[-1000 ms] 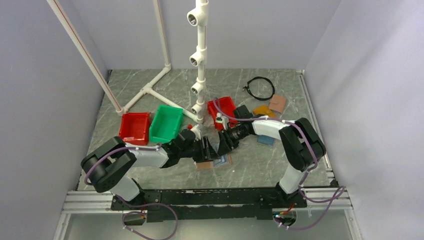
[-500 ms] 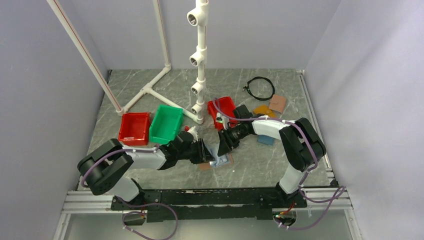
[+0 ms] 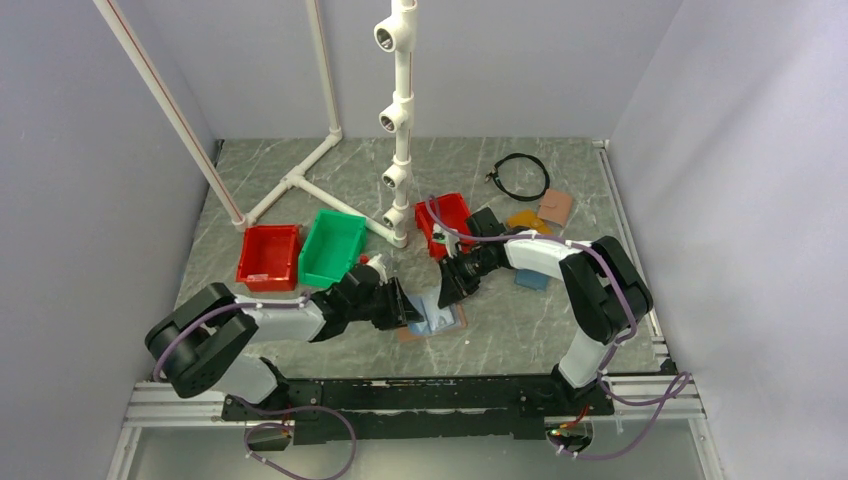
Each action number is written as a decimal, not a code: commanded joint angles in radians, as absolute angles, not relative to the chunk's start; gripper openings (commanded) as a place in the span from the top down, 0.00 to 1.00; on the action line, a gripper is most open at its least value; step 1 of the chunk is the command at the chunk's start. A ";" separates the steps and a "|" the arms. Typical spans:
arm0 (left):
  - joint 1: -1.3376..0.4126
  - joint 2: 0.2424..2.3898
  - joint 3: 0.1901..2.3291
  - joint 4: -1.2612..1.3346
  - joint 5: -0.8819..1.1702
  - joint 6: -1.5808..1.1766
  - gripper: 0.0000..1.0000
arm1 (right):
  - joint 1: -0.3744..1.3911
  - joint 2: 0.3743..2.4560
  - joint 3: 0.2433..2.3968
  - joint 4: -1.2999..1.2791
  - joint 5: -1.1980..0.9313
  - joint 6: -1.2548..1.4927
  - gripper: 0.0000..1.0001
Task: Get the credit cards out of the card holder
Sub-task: Remove the credit card from the card holder.
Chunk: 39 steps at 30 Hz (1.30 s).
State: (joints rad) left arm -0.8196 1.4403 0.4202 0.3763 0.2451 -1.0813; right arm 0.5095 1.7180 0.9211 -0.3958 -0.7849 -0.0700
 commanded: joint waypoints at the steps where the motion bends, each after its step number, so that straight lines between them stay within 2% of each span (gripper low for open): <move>1: -0.818 1.379 0.488 0.211 0.185 -1.036 0.56 | 0.505 1.715 0.951 -0.398 -0.778 -0.067 0.90; 3: -0.818 1.349 0.498 0.151 0.149 -1.025 0.56 | 0.503 1.721 0.952 -0.400 -0.778 -0.061 1.00; 8: -0.820 1.156 0.453 0.071 0.018 -1.010 0.53 | 0.492 1.715 0.951 -0.394 -0.790 -0.047 1.00; 11: -0.819 1.009 0.405 0.077 -0.012 -1.012 0.40 | 0.492 1.712 0.950 -0.391 -0.793 -0.045 1.00; 17: -0.809 0.831 0.329 0.150 -0.013 -1.050 0.01 | 0.492 1.710 0.948 -0.388 -0.791 -0.041 1.00; 18: -0.808 0.823 0.331 0.172 0.009 -1.051 0.01 | 0.492 1.711 0.948 -0.387 -0.789 -0.041 1.00; 23: -0.807 0.924 0.360 0.395 0.171 -1.071 0.00 | 0.491 1.715 0.949 -0.388 -0.789 -0.039 1.00; 24: -0.806 0.969 0.372 0.438 0.203 -1.079 0.03 | 0.492 1.716 0.949 -0.388 -0.787 -0.038 1.00; 28: -0.807 1.198 0.450 0.571 0.303 -1.107 0.31 | 0.490 1.711 0.948 -0.390 -0.783 -0.038 1.00; 31: -0.807 1.349 0.474 0.668 0.366 -1.151 0.45 | 0.485 1.711 0.949 -0.391 -0.785 -0.039 1.00; 33: -0.808 1.419 0.476 0.690 0.369 -1.180 0.50 | 0.482 1.709 0.949 -0.391 -0.789 -0.039 1.00; 39: -0.808 1.495 0.466 0.558 0.293 -1.197 0.53 | 0.480 1.711 0.951 -0.396 -0.796 -0.040 0.99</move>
State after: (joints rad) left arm -0.8093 1.4815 0.4549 0.5751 0.3145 -1.1725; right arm 0.4858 1.7180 0.9298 -0.4068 -0.8192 -0.0219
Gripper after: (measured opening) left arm 0.471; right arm 0.018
